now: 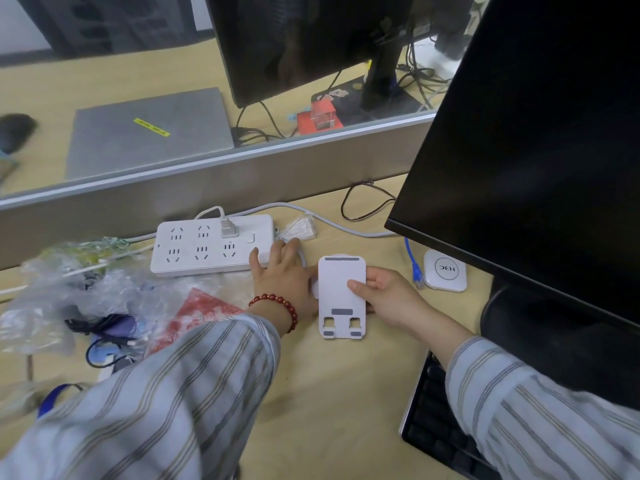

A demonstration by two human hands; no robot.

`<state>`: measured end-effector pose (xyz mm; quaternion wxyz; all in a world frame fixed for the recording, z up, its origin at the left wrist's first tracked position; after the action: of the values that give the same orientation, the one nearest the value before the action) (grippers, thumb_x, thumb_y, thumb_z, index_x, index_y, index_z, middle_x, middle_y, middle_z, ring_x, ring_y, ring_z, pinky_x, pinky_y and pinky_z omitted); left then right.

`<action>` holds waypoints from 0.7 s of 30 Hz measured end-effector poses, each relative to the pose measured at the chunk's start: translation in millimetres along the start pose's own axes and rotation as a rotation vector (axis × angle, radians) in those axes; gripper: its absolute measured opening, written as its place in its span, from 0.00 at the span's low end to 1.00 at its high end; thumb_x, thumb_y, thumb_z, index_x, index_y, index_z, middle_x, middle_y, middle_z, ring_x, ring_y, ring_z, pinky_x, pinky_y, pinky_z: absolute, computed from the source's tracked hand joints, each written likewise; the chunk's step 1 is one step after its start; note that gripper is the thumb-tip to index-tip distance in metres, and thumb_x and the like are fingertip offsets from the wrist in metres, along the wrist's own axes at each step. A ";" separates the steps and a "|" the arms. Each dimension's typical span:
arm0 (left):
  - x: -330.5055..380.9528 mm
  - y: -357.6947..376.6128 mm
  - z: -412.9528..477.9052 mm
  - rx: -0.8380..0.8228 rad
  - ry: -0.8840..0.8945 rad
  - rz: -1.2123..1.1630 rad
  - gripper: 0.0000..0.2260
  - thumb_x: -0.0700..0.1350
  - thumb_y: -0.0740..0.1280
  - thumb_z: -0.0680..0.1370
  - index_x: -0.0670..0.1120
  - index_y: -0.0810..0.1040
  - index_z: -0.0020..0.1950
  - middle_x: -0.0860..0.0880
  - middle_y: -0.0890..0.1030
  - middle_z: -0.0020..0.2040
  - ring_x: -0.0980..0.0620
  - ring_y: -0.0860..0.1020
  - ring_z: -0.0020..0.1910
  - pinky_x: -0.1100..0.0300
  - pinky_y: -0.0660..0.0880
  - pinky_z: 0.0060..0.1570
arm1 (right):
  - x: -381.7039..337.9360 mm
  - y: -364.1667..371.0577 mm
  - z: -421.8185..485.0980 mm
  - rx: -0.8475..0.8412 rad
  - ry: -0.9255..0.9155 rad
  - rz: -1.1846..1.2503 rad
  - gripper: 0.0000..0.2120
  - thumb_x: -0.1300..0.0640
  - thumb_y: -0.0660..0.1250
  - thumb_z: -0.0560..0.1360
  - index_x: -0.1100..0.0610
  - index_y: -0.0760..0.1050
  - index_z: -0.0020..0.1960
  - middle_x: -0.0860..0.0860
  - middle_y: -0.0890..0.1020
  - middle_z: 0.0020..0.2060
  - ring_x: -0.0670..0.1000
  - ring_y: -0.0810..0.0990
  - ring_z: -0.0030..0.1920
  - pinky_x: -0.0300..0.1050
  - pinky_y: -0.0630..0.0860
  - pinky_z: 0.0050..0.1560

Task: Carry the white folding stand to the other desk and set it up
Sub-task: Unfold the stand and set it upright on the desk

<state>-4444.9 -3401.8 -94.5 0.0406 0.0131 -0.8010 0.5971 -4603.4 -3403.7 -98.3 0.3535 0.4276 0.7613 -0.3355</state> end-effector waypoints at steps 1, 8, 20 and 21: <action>0.4 -0.3 0.9 -0.007 0.000 0.010 0.15 0.56 0.59 0.72 0.59 0.75 0.57 0.46 0.54 0.74 0.42 0.48 0.74 0.34 0.41 0.68 | -1.4 -0.9 -1.1 -0.002 -0.024 0.009 0.11 0.57 0.63 0.78 0.52 0.77 0.59 0.48 0.84 0.50 0.46 0.83 0.48 0.40 0.80 0.50; 7.8 -1.5 11.8 -0.024 -0.012 0.085 0.19 0.53 0.60 0.72 0.54 0.73 0.63 0.47 0.53 0.75 0.42 0.46 0.75 0.34 0.39 0.68 | -21.2 -10.1 -9.2 0.027 -0.153 0.039 0.09 0.58 0.63 0.77 0.48 0.78 0.54 0.41 0.84 0.45 0.41 0.84 0.45 0.36 0.79 0.47; 8.5 1.1 11.3 0.041 0.017 0.085 0.28 0.66 0.64 0.66 0.54 0.73 0.61 0.46 0.62 0.66 0.44 0.58 0.68 0.39 0.49 0.68 | -47.5 -16.9 -8.0 0.119 -0.190 0.070 0.06 0.53 0.63 0.77 0.46 0.78 0.47 0.44 0.85 0.44 0.46 0.84 0.46 0.44 0.80 0.49; 9.7 -0.1 12.0 0.060 0.027 0.102 0.25 0.64 0.64 0.67 0.53 0.74 0.60 0.46 0.64 0.64 0.44 0.60 0.65 0.41 0.52 0.66 | -44.3 -16.8 -8.4 0.116 -0.154 0.049 0.06 0.50 0.62 0.77 0.46 0.79 0.47 0.44 0.86 0.45 0.47 0.84 0.47 0.46 0.80 0.50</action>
<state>-4455.2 -3413.0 -97.1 0.0207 -0.0347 -0.7816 0.6224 -4603.4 -3422.0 -53.8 0.3937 0.4390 0.7003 -0.4023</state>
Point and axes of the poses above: each hand's wrist, its own z-axis towards the middle knuckle, its own y-axis out of the palm, x = y × z, the point moved 4 cm from there along z, towards the middle knuckle
